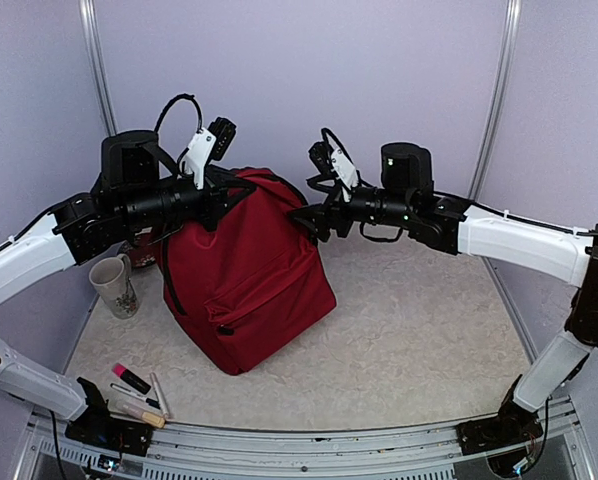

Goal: Pack the student bag
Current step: Pass from the left arm to the right, then pass from the right arm to the left

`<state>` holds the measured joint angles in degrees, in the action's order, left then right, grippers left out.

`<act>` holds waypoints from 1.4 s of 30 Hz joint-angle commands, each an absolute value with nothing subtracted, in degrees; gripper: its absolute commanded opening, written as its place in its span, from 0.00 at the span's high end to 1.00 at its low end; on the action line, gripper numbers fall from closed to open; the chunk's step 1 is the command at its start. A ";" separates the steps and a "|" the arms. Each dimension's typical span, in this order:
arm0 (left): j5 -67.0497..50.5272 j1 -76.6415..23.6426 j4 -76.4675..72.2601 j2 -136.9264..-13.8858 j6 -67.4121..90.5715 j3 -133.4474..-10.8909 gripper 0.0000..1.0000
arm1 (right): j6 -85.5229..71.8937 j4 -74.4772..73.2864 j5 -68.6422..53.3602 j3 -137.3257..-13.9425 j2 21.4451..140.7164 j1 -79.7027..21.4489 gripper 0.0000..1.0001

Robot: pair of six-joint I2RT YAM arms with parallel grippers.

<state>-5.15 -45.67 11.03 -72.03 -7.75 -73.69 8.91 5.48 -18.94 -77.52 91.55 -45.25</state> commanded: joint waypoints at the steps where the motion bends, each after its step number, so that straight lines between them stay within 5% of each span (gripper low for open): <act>1: -8.01 -45.28 2.37 -70.49 -7.95 -74.20 1.00 | 16.58 5.93 -18.06 -81.75 93.67 -45.35 0.06; 2: -8.12 -45.27 2.33 -70.49 -7.99 -74.14 1.00 | 17.11 5.03 -19.36 -82.85 94.28 -45.35 0.17; 5: -8.58 -45.05 2.33 -70.53 -8.10 -73.95 1.00 | 15.83 1.82 -19.46 -86.38 96.11 -45.29 0.87; 6: -8.47 -44.94 2.29 -70.57 -8.09 -73.85 1.00 | 15.32 0.92 -18.23 -87.11 96.37 -45.23 1.00; 8: -7.81 -44.62 2.26 -70.58 -7.96 -73.84 0.96 | 14.19 1.18 -15.50 -86.92 96.03 -45.15 1.00; 11: -5.20 -44.21 2.20 -70.83 -7.97 -73.69 0.25 | 11.79 2.60 -12.27 -86.69 95.52 -43.67 1.00; 12: -3.36 -44.21 1.90 -70.86 -8.07 -73.34 0.07 | 10.98 2.65 -11.64 -87.20 95.85 -42.95 1.00; 13: -1.13 -44.21 1.19 -70.84 -8.15 -72.68 0.02 | 9.88 2.76 -11.43 -87.78 96.19 -41.92 1.00; 27: 6.89 -44.21 11.14 -69.05 0.52 -68.46 0.01 | 2.77 12.79 -16.52 -87.95 97.11 -32.31 1.00; 34: 2.60 -45.94 -3.38 -57.88 10.59 -46.96 0.01 | 1.32 10.08 -17.18 -91.44 99.69 -31.99 1.00; 42: 15.47 -47.25 -11.31 -61.43 14.70 -39.46 0.01 | 2.20 12.69 -22.28 -86.67 97.54 -31.99 1.00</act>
